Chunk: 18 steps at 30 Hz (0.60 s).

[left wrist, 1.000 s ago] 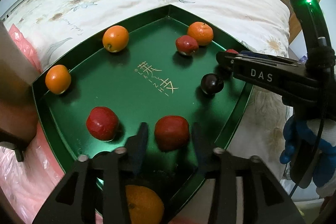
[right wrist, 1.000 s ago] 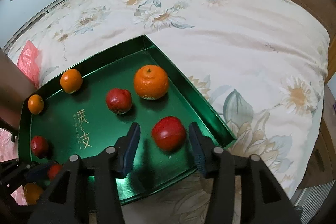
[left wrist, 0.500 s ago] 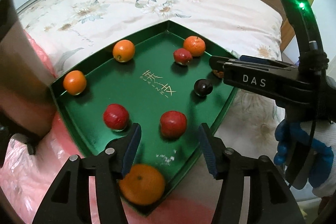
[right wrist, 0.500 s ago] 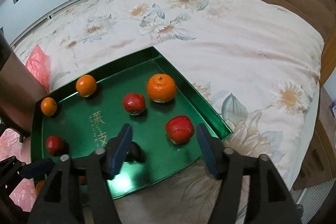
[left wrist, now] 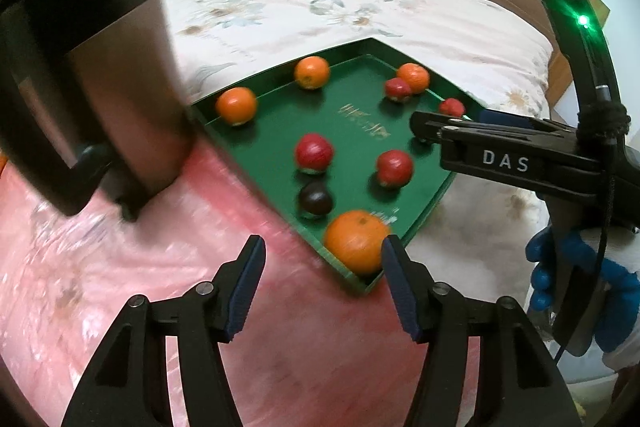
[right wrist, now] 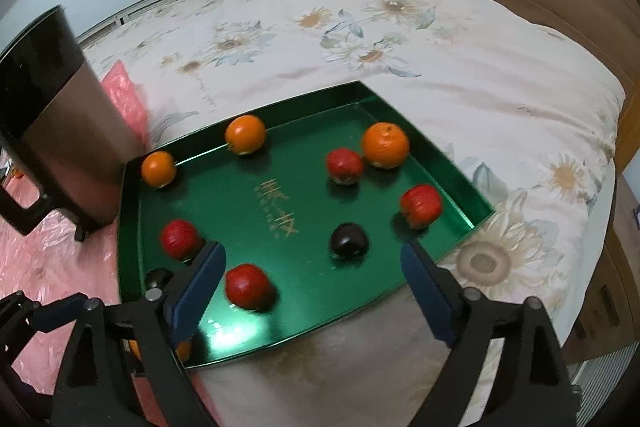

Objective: Organize fruits

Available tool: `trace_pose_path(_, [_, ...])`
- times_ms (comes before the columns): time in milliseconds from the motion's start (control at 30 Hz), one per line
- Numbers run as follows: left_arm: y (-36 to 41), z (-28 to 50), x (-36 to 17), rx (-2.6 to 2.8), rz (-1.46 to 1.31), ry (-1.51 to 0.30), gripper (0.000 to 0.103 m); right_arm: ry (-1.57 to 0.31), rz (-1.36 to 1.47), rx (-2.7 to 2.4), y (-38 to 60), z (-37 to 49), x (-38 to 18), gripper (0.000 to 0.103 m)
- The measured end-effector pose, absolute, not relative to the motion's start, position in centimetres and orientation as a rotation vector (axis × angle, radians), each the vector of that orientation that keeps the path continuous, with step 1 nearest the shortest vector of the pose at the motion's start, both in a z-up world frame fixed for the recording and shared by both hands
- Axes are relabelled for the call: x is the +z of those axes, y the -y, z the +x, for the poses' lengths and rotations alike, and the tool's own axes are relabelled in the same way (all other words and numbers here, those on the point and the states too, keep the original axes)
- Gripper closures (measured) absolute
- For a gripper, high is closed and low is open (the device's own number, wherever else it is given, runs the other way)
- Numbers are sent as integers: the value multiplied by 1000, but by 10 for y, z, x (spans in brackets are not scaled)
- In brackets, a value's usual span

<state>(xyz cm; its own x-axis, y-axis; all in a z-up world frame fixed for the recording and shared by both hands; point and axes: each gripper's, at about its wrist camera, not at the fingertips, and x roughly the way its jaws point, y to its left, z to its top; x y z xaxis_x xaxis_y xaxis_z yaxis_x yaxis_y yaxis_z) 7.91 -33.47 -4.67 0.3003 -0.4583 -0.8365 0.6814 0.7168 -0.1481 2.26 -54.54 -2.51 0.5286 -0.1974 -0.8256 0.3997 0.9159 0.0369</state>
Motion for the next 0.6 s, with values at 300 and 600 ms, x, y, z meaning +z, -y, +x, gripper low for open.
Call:
trace_pose_path(300, [293, 83, -46, -682, 221, -1004, 49, -959, 204, -329, 512, 24, -22, 0])
trace_pose_path(600, [261, 85, -52, -609, 228, -991, 49, -921, 181, -294, 480, 26, -18, 0])
